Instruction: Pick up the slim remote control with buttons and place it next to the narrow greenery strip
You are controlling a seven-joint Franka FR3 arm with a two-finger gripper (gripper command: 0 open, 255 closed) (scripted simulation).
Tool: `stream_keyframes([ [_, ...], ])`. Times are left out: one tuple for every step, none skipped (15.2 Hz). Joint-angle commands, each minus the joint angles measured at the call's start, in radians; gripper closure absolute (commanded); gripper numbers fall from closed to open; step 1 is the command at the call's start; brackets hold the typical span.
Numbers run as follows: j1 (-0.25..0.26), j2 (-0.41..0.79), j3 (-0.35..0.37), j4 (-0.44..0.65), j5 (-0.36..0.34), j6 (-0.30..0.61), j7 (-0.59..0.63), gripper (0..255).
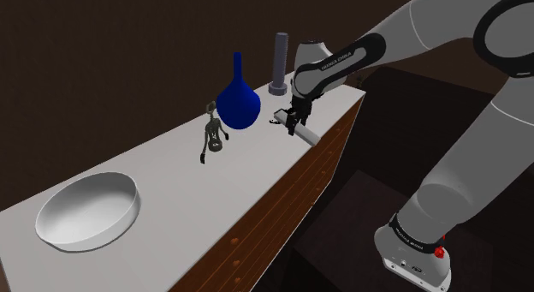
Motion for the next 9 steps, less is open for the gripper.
stream_keyframes([
  [0.0,0.002,0.0,0.001,0.0,0.001,-0.001,0],
  [0.0,-0.018,0.0,0.015,0.002,-0.033,-0.002,0],
  [0.0,-0.037,0.0,0.031,0.004,-0.067,-0.004,0],
  [0.0,-0.054,0.0,0.047,0.006,-0.101,-0.005,0],
  [0.0,-0.067,0.0,0.061,0.008,-0.128,-0.006,0],
  [0.0,-0.067,0.0,0.061,0.008,-0.128,-0.006,0],
  [0.0,-0.067,0.0,0.061,0.008,-0.128,-0.006,0],
  [0.0,-0.067,0.0,0.061,0.008,-0.128,-0.006,0],
  [0.0,-0.067,0.0,0.061,0.008,-0.128,-0.006,0],
])
